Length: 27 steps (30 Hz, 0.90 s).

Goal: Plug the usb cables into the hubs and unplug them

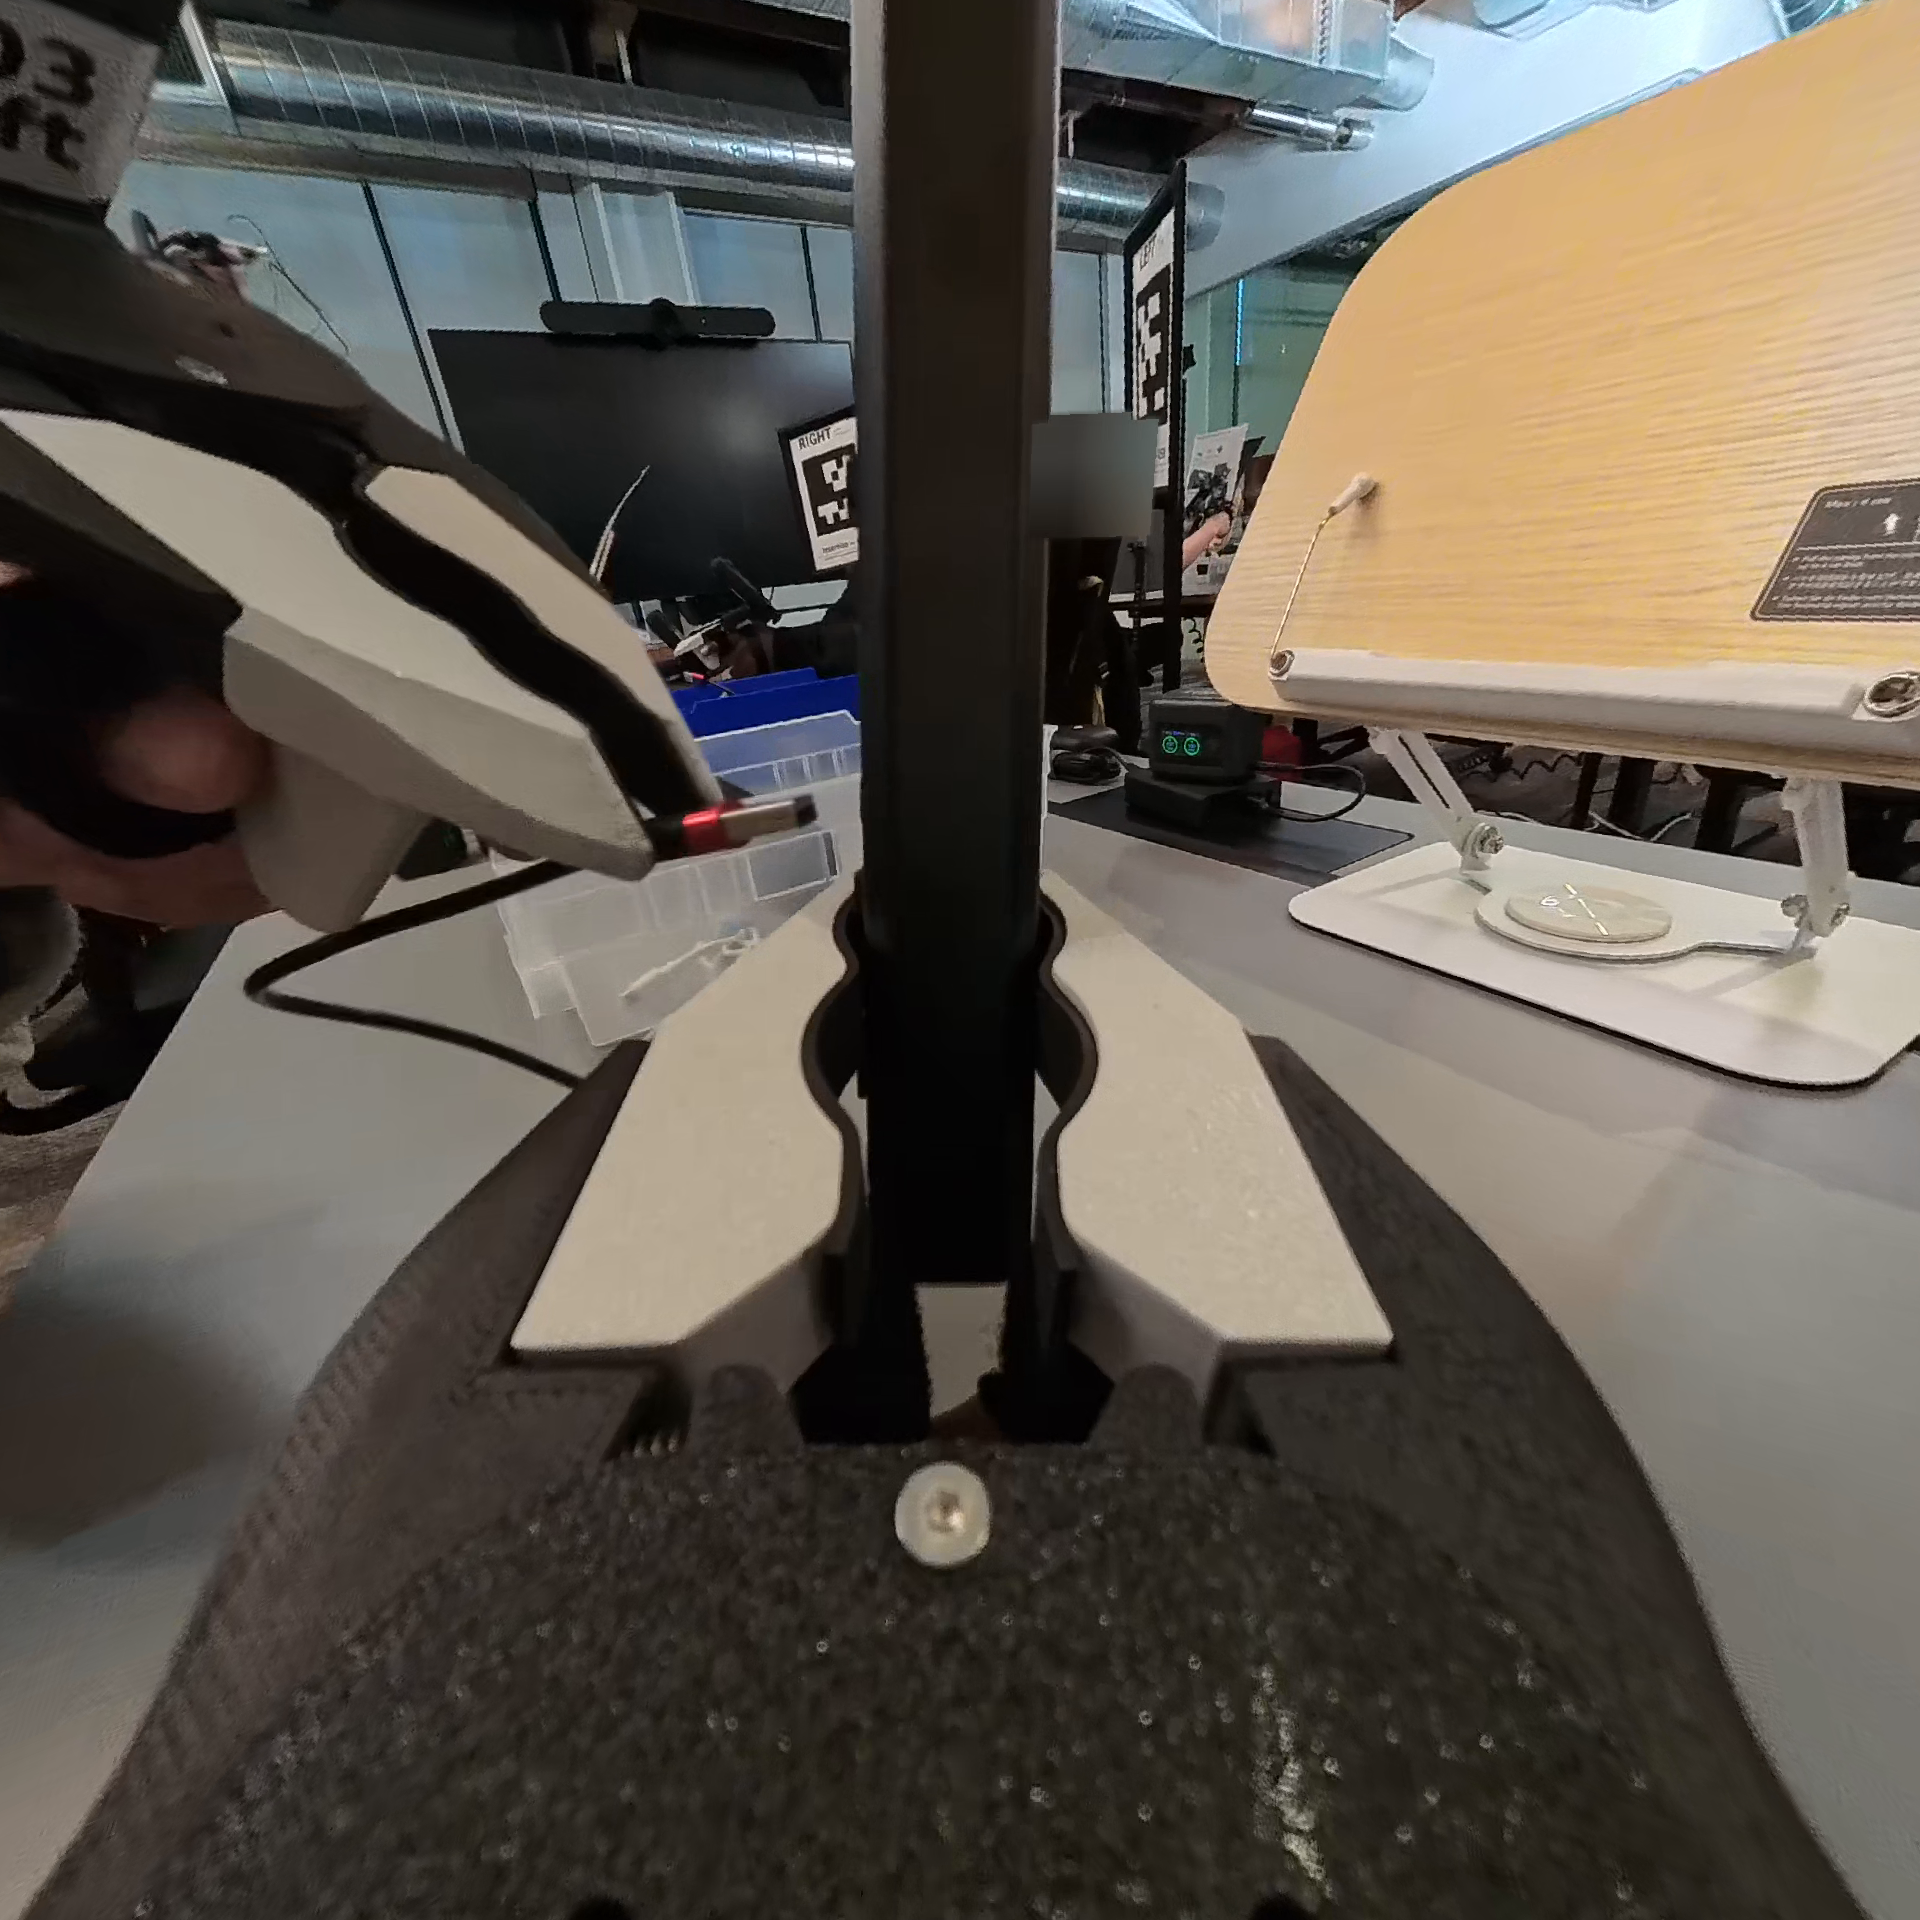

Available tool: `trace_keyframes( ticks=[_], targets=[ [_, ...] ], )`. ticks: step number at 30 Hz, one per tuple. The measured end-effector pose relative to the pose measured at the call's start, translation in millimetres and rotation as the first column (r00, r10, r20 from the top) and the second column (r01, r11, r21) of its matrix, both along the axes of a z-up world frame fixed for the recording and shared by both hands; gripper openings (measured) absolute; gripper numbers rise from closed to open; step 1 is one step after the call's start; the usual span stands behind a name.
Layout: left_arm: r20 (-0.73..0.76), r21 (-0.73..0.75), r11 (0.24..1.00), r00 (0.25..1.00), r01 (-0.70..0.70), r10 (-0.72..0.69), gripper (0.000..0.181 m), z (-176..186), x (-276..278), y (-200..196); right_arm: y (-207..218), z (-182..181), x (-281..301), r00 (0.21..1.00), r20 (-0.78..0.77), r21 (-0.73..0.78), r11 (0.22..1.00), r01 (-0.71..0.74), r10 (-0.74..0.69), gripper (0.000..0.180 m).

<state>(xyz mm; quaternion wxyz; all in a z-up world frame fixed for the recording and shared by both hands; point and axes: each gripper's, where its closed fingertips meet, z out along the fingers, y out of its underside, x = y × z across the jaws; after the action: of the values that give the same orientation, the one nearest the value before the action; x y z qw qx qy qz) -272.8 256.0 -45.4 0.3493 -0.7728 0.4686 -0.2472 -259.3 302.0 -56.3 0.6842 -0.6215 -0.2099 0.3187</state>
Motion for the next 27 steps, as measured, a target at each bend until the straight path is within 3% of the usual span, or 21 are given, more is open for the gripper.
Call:
trace_keyframes(
  ticks=[1,27],
  targets=[
    [0.008,-0.006,1.0,1.0,-0.006,0.006,0.015,1.3,1.7,1.6,0.1,-0.7,-0.9,1.0,0.003,0.0,1.0,-0.001,0.001,0.027],
    [-0.004,-0.077,0.997,1.0,-0.017,0.017,0.015,-0.5,3.1,9.3,-2.7,0.6,-3.6,0.997,0.067,0.042,0.999,0.032,-0.034,0.027]
  ],
)
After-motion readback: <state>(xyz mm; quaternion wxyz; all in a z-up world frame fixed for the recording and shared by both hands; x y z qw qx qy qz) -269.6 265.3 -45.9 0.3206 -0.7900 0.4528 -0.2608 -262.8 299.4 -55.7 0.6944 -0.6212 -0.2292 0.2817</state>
